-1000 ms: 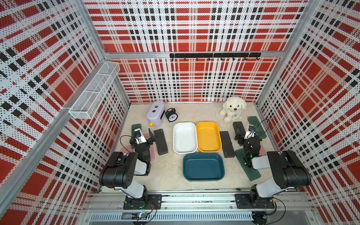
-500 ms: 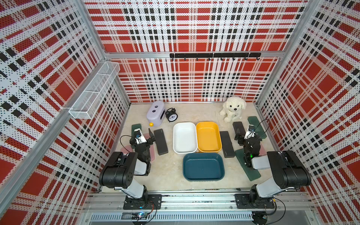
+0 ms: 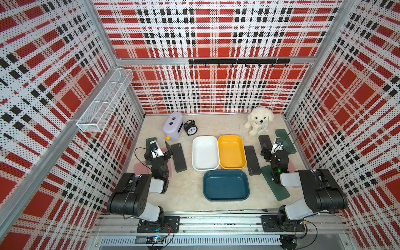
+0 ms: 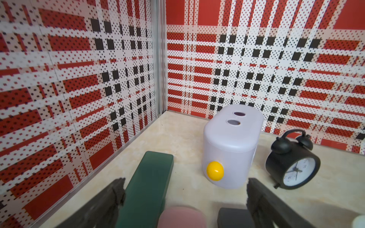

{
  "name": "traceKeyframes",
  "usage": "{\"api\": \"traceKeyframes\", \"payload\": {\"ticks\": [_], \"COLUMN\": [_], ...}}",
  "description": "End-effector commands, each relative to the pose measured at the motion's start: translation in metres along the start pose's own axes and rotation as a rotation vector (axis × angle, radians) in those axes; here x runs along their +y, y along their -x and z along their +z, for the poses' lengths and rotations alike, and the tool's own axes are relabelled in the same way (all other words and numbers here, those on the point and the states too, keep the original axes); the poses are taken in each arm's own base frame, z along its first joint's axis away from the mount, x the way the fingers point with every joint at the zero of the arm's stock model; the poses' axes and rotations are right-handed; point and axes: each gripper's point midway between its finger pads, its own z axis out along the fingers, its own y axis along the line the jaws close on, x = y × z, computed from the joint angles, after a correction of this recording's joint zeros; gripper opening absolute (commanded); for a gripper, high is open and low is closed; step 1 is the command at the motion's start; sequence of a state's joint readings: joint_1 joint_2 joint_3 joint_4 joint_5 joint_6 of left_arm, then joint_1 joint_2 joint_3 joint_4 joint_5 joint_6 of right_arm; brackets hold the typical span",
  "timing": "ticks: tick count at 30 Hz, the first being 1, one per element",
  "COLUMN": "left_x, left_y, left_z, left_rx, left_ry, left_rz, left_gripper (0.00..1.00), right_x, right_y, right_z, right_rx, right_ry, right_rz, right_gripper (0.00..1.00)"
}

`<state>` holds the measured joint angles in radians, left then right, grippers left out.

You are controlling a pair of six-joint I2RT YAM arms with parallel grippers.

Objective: Place the pencil cases by color into the storage box
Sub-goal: Pick up the pencil case from the center of the board.

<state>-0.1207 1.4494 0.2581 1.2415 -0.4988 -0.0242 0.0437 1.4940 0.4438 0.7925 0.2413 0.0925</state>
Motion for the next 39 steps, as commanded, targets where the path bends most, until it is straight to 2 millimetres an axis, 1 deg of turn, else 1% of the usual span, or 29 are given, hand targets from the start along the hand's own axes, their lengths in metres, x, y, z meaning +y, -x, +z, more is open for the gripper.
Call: {"api": "traceKeyframes", "payload": {"ticks": [1,2,3,4,5,7,8,9,11,13,16,20,22,23,25,29,34,35,37,39], "left_x": [0.005,0.002,0.001,0.005,-0.007,-0.013,-0.019,-0.024,-0.034,-0.041,-0.048,-0.061,-0.068,-0.072,-0.076,-0.084,-0.093,-0.086,-0.086,-0.085], "left_y": [0.022,0.031,0.039,0.045,0.051,0.06,0.063,0.065,0.069,0.071,0.073,0.071,0.071,0.07,0.068,0.059,0.037,0.033,0.024,0.021], "left_z": [-0.003,-0.005,-0.006,-0.006,-0.01,-0.008,-0.005,-0.003,0.001,0.004,0.009,0.013,0.013,0.013,0.012,0.013,0.021,0.027,0.028,0.028], "left_rx": [-0.008,-0.019,-0.029,-0.037,-0.038,-0.023,-0.008,0.008,0.049,0.085,0.148,0.275,0.33,0.359,0.406,0.492,0.617,0.635,0.665,0.674], "left_ry": [0.147,0.159,0.175,0.202,0.192,0.205,0.196,0.186,0.174,0.162,0.142,0.083,0.062,0.051,0.041,0.025,-0.018,-0.007,-0.013,-0.003], "left_rz": [0.03,0.011,-0.007,-0.023,-0.042,-0.066,-0.073,-0.075,-0.073,-0.075,-0.092,-0.141,-0.167,-0.174,-0.184,-0.183,-0.214,-0.233,-0.252,-0.256], "left_gripper": [1.0,0.99,0.98,0.98,0.98,0.96,0.92,0.9,0.89,0.86,0.84,0.82,0.81,0.81,0.81,0.81,0.81,0.81,0.81,0.81], "right_x": [0.004,0.006,0.002,0.003,-0.002,-0.013,-0.021,-0.028,-0.044,-0.06,-0.082,-0.112,-0.128,-0.133,-0.133,-0.122,-0.123,-0.123,-0.123,-0.124], "right_y": [0.067,0.105,0.04,0.057,0.055,0.069,0.074,0.077,0.083,0.082,0.07,0.05,0.041,0.037,0.03,0.018,0.003,0.002,-0.001,-0.006], "right_z": [0.017,0.022,0.017,0.02,0.015,0.01,0.006,0.003,-0.004,-0.009,-0.009,-0.001,0.005,0.009,0.02,0.044,0.067,0.07,0.077,0.084], "right_rx": [0.006,-0.067,0.278,0.251,0.323,0.349,0.365,0.38,0.41,0.45,0.546,0.664,0.706,0.722,0.751,0.817,0.897,0.904,0.912,0.923], "right_ry": [-0.009,-0.006,-0.02,-0.02,-0.042,-0.077,-0.094,-0.105,-0.123,-0.134,-0.134,-0.139,-0.14,-0.13,-0.084,0.028,0.088,0.093,0.109,0.117], "right_rz": [0.012,0.03,-0.09,-0.083,-0.105,-0.103,-0.093,-0.083,-0.058,-0.049,-0.061,-0.092,-0.078,-0.071,-0.068,-0.096,-0.15,-0.156,-0.169,-0.179], "right_gripper": [0.97,0.97,0.98,0.98,0.99,1.0,1.0,1.0,1.0,1.0,1.0,1.0,1.0,1.0,1.0,1.0,1.0,1.0,1.0,1.0]}}
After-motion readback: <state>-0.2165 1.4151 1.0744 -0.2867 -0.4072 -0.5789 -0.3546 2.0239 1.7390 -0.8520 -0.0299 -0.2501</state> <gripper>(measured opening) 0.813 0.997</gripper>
